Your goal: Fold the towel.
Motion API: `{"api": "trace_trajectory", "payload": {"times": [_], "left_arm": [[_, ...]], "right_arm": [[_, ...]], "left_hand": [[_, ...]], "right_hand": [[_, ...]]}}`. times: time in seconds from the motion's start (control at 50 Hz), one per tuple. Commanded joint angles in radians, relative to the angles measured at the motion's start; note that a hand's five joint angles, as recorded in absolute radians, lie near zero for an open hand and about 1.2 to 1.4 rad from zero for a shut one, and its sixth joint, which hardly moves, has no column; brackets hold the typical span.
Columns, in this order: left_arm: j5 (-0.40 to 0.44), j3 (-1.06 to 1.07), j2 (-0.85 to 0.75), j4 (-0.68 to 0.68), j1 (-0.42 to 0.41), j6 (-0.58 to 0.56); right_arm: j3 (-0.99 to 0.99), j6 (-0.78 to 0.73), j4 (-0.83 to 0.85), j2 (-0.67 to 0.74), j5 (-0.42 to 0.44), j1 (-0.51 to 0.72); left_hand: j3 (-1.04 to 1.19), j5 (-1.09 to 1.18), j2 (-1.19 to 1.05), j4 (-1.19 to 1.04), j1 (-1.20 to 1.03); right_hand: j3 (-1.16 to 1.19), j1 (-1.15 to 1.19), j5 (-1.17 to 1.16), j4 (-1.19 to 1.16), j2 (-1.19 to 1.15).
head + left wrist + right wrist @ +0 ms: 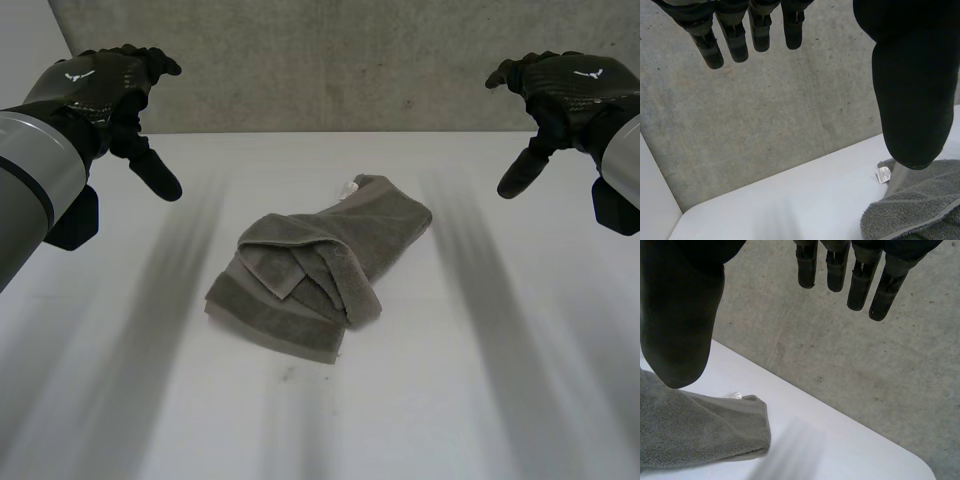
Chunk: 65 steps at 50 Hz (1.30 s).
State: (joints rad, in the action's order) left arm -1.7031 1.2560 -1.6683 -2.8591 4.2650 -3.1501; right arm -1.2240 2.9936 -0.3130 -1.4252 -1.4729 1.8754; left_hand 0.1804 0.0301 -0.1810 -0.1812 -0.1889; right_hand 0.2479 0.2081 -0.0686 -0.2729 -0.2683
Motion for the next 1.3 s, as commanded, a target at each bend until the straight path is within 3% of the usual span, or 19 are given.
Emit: {"api": "trace_trajectory", "payload": {"times": [0.02,0.14,0.2,0.24,0.4,0.46,0.56,0.68,0.8,0.82,0.84,0.86,0.88,0.92,1.0,1.1,1.18,1.3], "left_arm": [[0.002,-0.004,0.002,-0.002,0.001,-0.002],[0.008,0.006,-0.002,-0.02,-0.002,-0.002],[0.051,0.025,-0.041,-0.083,-0.005,-0.01],[0.124,0.045,-0.106,-0.141,-0.005,-0.013],[0.264,0.048,-0.304,-0.183,-0.011,-0.05],[0.28,0.04,-0.338,-0.2,-0.013,-0.067],[0.287,0.011,-0.474,-0.397,-0.033,-0.088],[0.287,-0.021,-0.574,-0.52,-0.034,-0.093],[0.29,-0.104,-0.7,-0.537,-0.036,-0.16],[0.29,-0.109,-0.717,-0.531,-0.036,-0.191],[0.29,-0.109,-0.717,-0.531,-0.036,-0.191],[0.289,-0.109,-0.722,-0.531,-0.036,-0.224],[0.281,-0.107,-0.719,-0.531,-0.036,-0.255],[0.277,-0.102,-0.705,-0.528,-0.039,-0.277],[0.266,-0.076,-0.614,-0.528,-0.042,-0.288],[0.252,0.029,-0.317,-0.539,-0.047,-0.278],[0.252,0.071,-0.178,-0.537,-0.048,-0.266],[0.253,0.137,0.022,-0.528,-0.047,-0.26]], "right_arm": [[0.001,-0.004,0.002,0.003,-0.015,0.008],[0.001,-0.027,0.005,0.006,-0.015,0.008],[0.0,-0.053,0.003,0.008,-0.012,0.008],[-0.014,-0.122,-0.009,0.022,-0.017,0.01],[-0.173,-0.182,0.011,0.025,-0.003,-0.004],[-0.26,-0.182,0.049,0.025,0.002,-0.007],[-0.403,-0.18,0.145,0.017,0.026,-0.004],[-0.512,-0.148,0.238,0.017,0.046,-0.004],[-0.58,0.001,0.325,0.026,0.082,-0.002],[-0.58,0.036,0.333,0.031,0.101,-0.004],[-0.575,0.066,0.335,0.037,0.123,-0.005],[-0.575,0.067,0.335,0.037,0.123,-0.005],[-0.566,0.096,0.336,0.057,0.146,-0.004],[-0.556,0.119,0.338,0.084,0.161,-0.001],[-0.485,0.165,0.339,0.129,0.169,0.011],[-0.396,0.255,0.336,0.192,0.168,0.022],[-0.344,0.352,0.328,0.229,0.177,0.036],[-0.266,0.461,0.333,0.299,0.186,0.149]], "left_hand": [[0.024,0.0,-0.024,-0.023,-0.016],[0.015,-0.009,-0.015,-0.015,-0.007],[0.015,-0.009,-0.015,-0.015,-0.007],[0.024,0.0,-0.024,-0.023,-0.016],[0.027,0.003,-0.027,-0.026,-0.019],[0.027,0.003,-0.027,-0.026,-0.019],[0.068,0.044,-0.068,-0.067,-0.06],[0.145,0.12,-0.144,-0.144,-0.136],[0.447,0.423,-0.446,-0.446,-0.439],[0.691,0.667,-0.691,-0.69,-0.683],[0.694,0.669,-0.693,-0.693,-0.685],[0.944,0.919,-0.943,-0.943,-0.935],[1.141,1.117,-1.14,-1.14,-1.132],[1.215,1.191,-1.215,-1.214,-1.207],[1.216,1.192,-1.215,-1.215,-1.207],[1.216,1.192,-1.215,-1.215,-1.207],[1.216,1.192,-1.215,-1.215,-1.207],[1.216,1.192,-1.215,-1.215,-1.207]], "right_hand": [[-0.073,-0.034,0.069,0.098,0.094],[-0.073,-0.034,0.069,0.098,0.094],[-0.073,-0.034,0.069,0.098,0.094],[-0.073,-0.034,0.069,0.098,0.094],[-0.073,-0.034,0.069,0.098,0.094],[-0.073,-0.034,0.069,0.098,0.094],[-0.073,-0.034,0.069,0.098,0.094],[-0.073,-0.034,0.069,0.098,0.094],[-0.073,-0.034,0.069,0.098,0.094],[-0.073,-0.034,0.069,0.098,0.094],[-0.073,-0.034,0.069,0.098,0.094],[-0.073,-0.034,0.069,0.098,0.094],[-0.073,-0.034,0.069,0.098,0.094],[-0.073,-0.034,0.069,0.098,0.094],[-0.073,-0.034,0.069,0.098,0.094],[-0.073,-0.034,0.069,0.098,0.094],[-0.073,-0.034,0.069,0.098,0.094],[-0.073,-0.034,0.069,0.098,0.094]]}}
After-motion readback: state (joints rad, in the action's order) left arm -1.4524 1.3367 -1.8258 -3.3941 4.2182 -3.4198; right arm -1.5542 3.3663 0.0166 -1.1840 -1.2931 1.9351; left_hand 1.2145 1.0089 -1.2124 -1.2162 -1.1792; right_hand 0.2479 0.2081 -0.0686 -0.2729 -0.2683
